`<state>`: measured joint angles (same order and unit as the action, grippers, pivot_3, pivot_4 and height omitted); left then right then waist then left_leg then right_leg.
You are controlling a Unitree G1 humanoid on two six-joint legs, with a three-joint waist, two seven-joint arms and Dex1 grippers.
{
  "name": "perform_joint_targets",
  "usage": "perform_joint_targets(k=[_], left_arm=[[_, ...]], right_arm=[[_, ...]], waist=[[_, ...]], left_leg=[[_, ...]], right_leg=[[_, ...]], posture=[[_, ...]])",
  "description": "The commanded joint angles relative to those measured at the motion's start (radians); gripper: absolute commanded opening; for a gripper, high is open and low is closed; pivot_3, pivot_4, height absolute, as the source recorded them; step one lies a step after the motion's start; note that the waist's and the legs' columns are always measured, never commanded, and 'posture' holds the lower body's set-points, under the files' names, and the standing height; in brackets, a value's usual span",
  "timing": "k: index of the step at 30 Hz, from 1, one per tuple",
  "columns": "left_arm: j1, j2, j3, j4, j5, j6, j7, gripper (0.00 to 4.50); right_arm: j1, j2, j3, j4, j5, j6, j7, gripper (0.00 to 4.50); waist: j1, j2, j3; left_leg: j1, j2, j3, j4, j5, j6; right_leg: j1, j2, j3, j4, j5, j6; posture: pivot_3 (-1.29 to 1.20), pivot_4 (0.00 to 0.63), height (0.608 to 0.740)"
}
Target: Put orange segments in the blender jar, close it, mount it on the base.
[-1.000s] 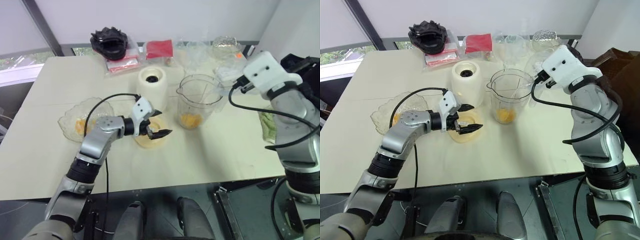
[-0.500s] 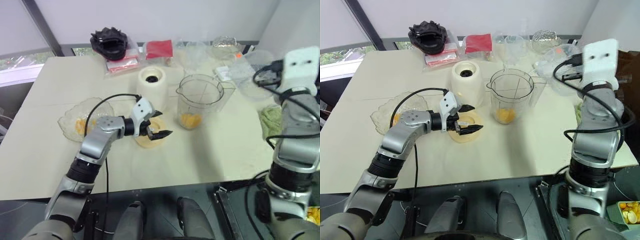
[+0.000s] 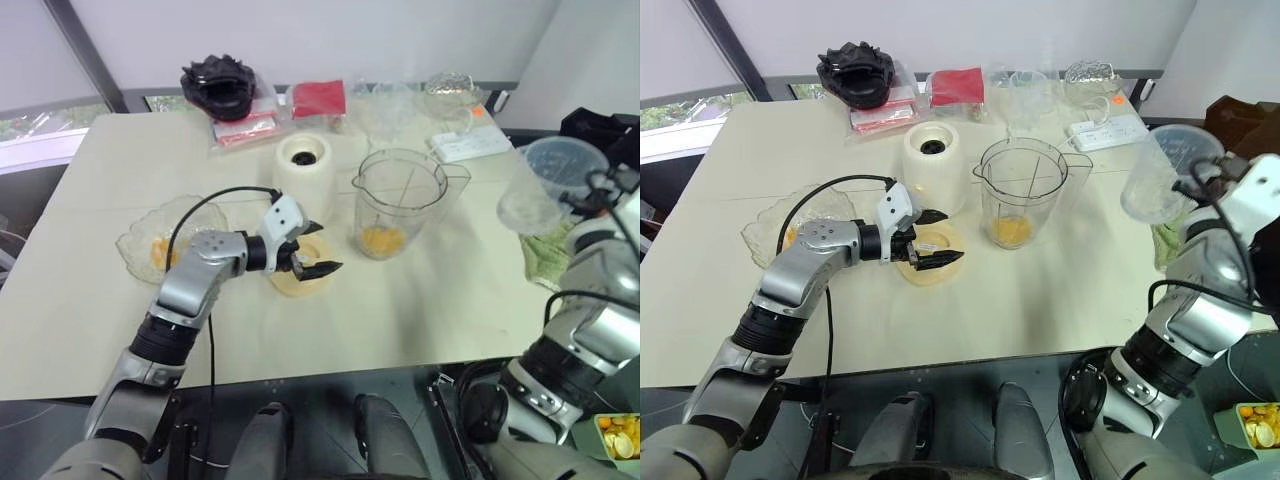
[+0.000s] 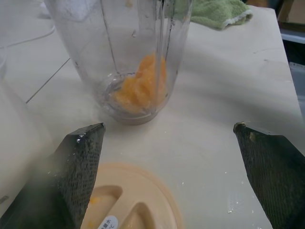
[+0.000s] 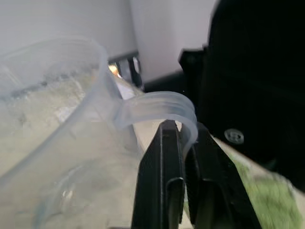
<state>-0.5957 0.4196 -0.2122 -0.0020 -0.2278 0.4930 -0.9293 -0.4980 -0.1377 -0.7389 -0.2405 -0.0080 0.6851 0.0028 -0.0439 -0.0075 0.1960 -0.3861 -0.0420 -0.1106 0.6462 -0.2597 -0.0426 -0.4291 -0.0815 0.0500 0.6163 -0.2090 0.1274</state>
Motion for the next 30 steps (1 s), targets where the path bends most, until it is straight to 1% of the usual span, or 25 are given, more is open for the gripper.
perform_joint_targets(k=[1, 6, 10, 13, 19, 24, 28, 29, 30], left_arm=[[-0.026, 0.010, 0.015, -0.010, -0.005, -0.012, -0.003, 4.50], [-0.031, 0.019, 0.020, -0.009, -0.006, -0.010, -0.003, 4.50], [-0.031, 0.021, 0.022, -0.013, -0.006, -0.009, 0.003, 4.50], [-0.030, 0.023, 0.023, -0.019, -0.006, -0.007, 0.007, 4.50], [-0.023, 0.028, 0.026, -0.033, -0.010, -0.002, 0.016, 4.50], [-0.016, 0.026, 0.023, -0.040, -0.011, -0.001, 0.024, 4.50], [-0.013, 0.025, 0.021, -0.044, -0.012, -0.001, 0.027, 4.50], [-0.013, 0.024, 0.021, -0.045, -0.012, 0.000, 0.028, 4.50], [-0.012, 0.024, 0.021, -0.046, -0.013, 0.000, 0.028, 4.50]], right_arm=[[0.011, -0.007, -0.002, 0.105, 0.070, -0.202, -0.013, 0.05], [0.006, -0.029, 0.002, 0.355, 0.147, -0.421, -0.016, 0.05], [-0.030, -0.069, 0.000, 0.568, 0.208, -0.550, -0.020, 0.05], [-0.044, -0.106, 0.018, 0.697, 0.213, -0.632, -0.035, 0.05], [-0.057, -0.168, 0.059, 0.848, 0.213, -0.724, -0.076, 0.05], [-0.053, -0.196, 0.094, 0.898, 0.225, -0.746, -0.084, 0.05], [-0.043, -0.207, 0.115, 0.902, 0.234, -0.751, -0.090, 1.32], [-0.039, -0.209, 0.119, 0.897, 0.236, -0.746, -0.094, 1.94], [-0.036, -0.210, 0.122, 0.894, 0.238, -0.743, -0.098, 2.43]], waist=[[-0.002, 0.001, 0.000], [-0.002, 0.001, 0.000], [-0.002, 0.001, 0.000], [-0.002, 0.001, 0.000], [-0.002, 0.001, 0.000], [-0.002, 0.001, 0.000], [-0.002, 0.001, 0.000], [-0.002, 0.001, 0.000], [-0.003, 0.001, 0.000]], left_leg=[[0.000, 0.000, 0.000, 0.000, 0.000, 0.000], [0.001, 0.000, 0.001, 0.000, 0.000, 0.000], [0.001, 0.000, 0.001, 0.000, 0.000, 0.000], [0.001, 0.000, 0.001, 0.000, 0.000, 0.000], [0.001, 0.000, 0.001, 0.000, 0.000, 0.000], [0.001, 0.000, 0.001, 0.000, 0.000, 0.000], [0.001, 0.000, 0.001, 0.000, 0.000, 0.000], [0.001, 0.000, 0.001, 0.000, 0.000, 0.000], [0.001, 0.000, 0.001, 0.000, 0.000, 0.000]], right_leg=[[0.000, 0.000, 0.000, 0.000, 0.000, 0.000], [0.000, 0.000, 0.000, 0.002, 0.000, 0.000], [0.000, 0.000, 0.001, 0.001, 0.000, 0.000], [0.000, 0.000, 0.001, 0.001, 0.000, 0.000], [0.000, 0.000, 0.001, 0.001, 0.000, 0.000], [0.000, 0.000, 0.001, 0.001, 0.000, 0.000], [0.001, 0.000, 0.001, 0.001, 0.000, 0.000], [0.001, 0.000, 0.001, 0.001, 0.000, 0.000], [0.001, 0.000, 0.001, 0.001, 0.000, 0.000]], posture=[[0.00, 0.150, 0.740], [0.00, 0.150, 0.740], [0.00, 0.150, 0.740], [0.00, 0.150, 0.740], [0.00, 0.150, 0.740], [0.00, 0.150, 0.740], [0.00, 0.150, 0.740], [0.00, 0.150, 0.740], [0.00, 0.150, 0.740]])
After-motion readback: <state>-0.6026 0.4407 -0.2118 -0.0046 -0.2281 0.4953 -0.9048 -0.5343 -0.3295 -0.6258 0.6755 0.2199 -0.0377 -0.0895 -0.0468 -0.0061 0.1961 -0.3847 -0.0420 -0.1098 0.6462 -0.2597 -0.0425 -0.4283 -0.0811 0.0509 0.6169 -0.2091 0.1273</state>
